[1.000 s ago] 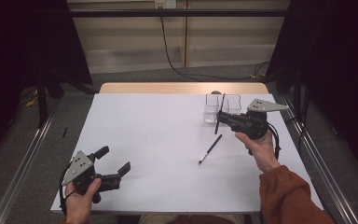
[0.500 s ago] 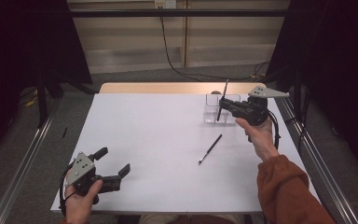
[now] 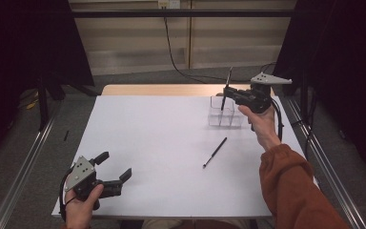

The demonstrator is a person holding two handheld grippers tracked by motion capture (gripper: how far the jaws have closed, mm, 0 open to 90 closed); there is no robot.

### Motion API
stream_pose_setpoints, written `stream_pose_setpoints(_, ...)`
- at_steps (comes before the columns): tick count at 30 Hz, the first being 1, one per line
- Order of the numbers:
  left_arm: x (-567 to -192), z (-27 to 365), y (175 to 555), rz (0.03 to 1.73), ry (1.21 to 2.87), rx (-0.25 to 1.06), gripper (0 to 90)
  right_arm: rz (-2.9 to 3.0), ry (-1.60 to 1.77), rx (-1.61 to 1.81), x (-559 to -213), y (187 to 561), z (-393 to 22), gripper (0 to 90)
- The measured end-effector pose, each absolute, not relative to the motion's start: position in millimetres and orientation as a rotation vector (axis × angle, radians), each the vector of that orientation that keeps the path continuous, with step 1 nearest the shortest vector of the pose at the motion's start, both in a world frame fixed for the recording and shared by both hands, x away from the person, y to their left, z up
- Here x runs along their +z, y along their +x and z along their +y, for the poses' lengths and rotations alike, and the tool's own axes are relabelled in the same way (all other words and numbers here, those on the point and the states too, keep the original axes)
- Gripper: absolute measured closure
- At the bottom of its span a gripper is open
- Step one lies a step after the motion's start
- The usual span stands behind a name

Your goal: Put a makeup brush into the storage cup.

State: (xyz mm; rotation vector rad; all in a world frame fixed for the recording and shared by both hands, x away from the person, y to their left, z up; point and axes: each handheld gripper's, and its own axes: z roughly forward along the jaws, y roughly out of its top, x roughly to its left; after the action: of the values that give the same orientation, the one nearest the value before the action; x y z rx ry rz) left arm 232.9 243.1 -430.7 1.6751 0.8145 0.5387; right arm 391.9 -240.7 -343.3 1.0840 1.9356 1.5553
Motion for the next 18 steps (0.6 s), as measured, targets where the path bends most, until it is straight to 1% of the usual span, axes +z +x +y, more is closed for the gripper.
stream_pose_setpoints(18,-430.6,245.0,234.3,0.812,1.687,0.539,2.6,1.899,1.121,1.504,-353.0,422.9,-236.4,84.1)
